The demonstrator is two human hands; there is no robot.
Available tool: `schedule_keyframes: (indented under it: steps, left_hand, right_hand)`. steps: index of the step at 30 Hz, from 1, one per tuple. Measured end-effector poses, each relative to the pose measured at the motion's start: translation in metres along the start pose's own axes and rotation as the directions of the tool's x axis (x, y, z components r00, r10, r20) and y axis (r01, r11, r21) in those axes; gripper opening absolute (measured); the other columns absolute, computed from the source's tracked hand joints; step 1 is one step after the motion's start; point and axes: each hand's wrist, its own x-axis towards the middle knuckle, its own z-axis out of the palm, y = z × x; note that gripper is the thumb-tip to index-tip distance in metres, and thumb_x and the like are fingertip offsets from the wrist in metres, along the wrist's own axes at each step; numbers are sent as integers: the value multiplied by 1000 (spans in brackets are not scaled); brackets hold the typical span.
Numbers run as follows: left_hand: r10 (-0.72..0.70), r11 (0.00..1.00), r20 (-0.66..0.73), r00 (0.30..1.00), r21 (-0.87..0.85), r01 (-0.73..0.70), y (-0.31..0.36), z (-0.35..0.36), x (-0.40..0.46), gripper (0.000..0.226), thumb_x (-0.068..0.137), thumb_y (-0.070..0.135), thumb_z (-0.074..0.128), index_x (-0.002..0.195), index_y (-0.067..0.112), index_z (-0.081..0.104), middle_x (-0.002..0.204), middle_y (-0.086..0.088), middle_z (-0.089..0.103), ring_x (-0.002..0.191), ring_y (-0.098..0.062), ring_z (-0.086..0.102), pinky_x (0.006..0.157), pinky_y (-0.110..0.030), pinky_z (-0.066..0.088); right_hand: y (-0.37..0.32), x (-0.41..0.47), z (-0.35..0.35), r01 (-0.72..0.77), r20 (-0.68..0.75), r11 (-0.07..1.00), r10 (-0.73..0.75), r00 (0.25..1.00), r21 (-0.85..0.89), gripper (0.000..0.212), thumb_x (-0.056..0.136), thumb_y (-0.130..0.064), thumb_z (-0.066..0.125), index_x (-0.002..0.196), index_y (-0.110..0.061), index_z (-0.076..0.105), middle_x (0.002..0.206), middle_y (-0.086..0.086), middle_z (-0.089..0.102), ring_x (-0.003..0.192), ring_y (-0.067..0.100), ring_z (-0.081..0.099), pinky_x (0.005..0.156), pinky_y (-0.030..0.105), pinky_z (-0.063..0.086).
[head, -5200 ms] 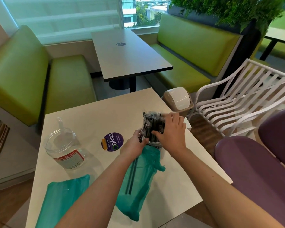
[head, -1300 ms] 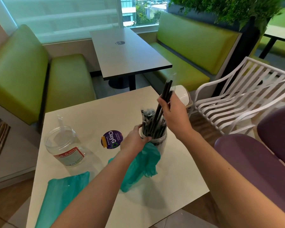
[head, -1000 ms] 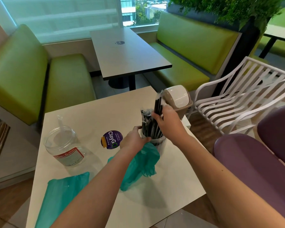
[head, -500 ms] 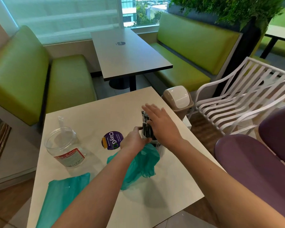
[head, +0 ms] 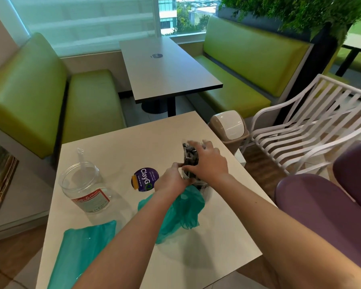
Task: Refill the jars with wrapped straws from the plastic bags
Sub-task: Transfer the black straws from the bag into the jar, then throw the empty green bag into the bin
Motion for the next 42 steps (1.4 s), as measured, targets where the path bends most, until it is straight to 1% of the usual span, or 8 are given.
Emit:
schedule_keyframes:
  steps: [5, 10, 15, 23, 31, 34, 38, 42]
  left_hand:
    - [1, 1000, 4, 1000, -10, -1, -2, 0, 0, 69, 78, 65, 66, 134, 36, 37, 109, 8, 66, 90, -18, 67, 73, -39, 55]
    - [6, 1000, 7, 1000, -24, -6, -2, -3, -1, 70, 76, 66, 67, 134, 37, 38, 112, 7, 66, 91, -18, 66, 75, -41, 56]
    - [14, 1000, 1, 1000, -25, -14, -1, -4, -3, 68, 79, 64, 66, 135, 36, 38, 113, 5, 66, 94, -19, 66, 78, -42, 55]
    - [76, 994, 23, 997, -84, -74, -5, -6, -5, 74, 82, 59, 66, 145, 35, 35, 121, 4, 66, 104, -19, 64, 83, -43, 56]
    - [23, 912, -13, 1000, -410, -26, -22, -32, -14, 31, 90, 46, 64, 111, 22, 63, 108, 2, 67, 88, -12, 60, 73, -29, 50]
    - [24, 857, -30, 999, -513, -36, -31, -40, -17, 28, 92, 39, 63, 107, 16, 69, 105, 0, 70, 91, -14, 62, 78, -28, 48]
    - [29, 757, 9, 1000, -653, -16, -43, -43, -22, 20, 90, 37, 67, 102, 21, 70, 105, -3, 72, 95, -16, 67, 91, -35, 53]
    - [78, 591, 83, 993, -806, 21, -48, -49, -39, 31, 85, 41, 72, 109, 21, 69, 112, -6, 71, 102, -19, 68, 95, -38, 54]
  right_hand:
    - [5, 8, -3, 76, -86, 993, -68, 994, 85, 48, 85, -29, 70, 128, -28, 50, 122, 4, 51, 111, 26, 51, 81, 39, 53]
    - [3, 11, -16, 147, -276, 981, -107, 955, 129, 42, 90, -30, 64, 130, -22, 54, 133, 2, 52, 121, 22, 47, 92, 39, 51]
    - [11, -4, 1, 191, 35, 981, -192, 981, 26, 73, 89, -46, 56, 151, -24, 25, 158, -1, 25, 146, 21, 19, 121, 44, 14]
    - [2, -7, 3, 231, -6, 969, -233, 973, -86, 55, 102, -38, 38, 153, -23, 24, 160, -3, 23, 149, 17, 11, 120, 41, 1]
    - [-22, -68, -3, 174, -411, 963, -77, 908, 205, 18, 94, -31, 54, 107, -23, 64, 115, -3, 55, 108, 16, 41, 93, 35, 38]
    - [-32, -94, 18, 100, -224, 917, -12, 974, 386, 34, 90, -45, 57, 118, -25, 56, 114, -8, 51, 108, 10, 39, 97, 36, 41]
    - [-45, -106, 27, -60, 111, 850, 1, 994, 523, 103, 58, -65, 78, 141, -28, 29, 132, -12, 40, 124, 6, 34, 108, 27, 33]
    - [-55, -97, 32, -175, 232, 800, 46, 972, 573, 83, 67, -34, 82, 135, -30, 35, 123, -11, 57, 109, 13, 57, 94, 36, 50]
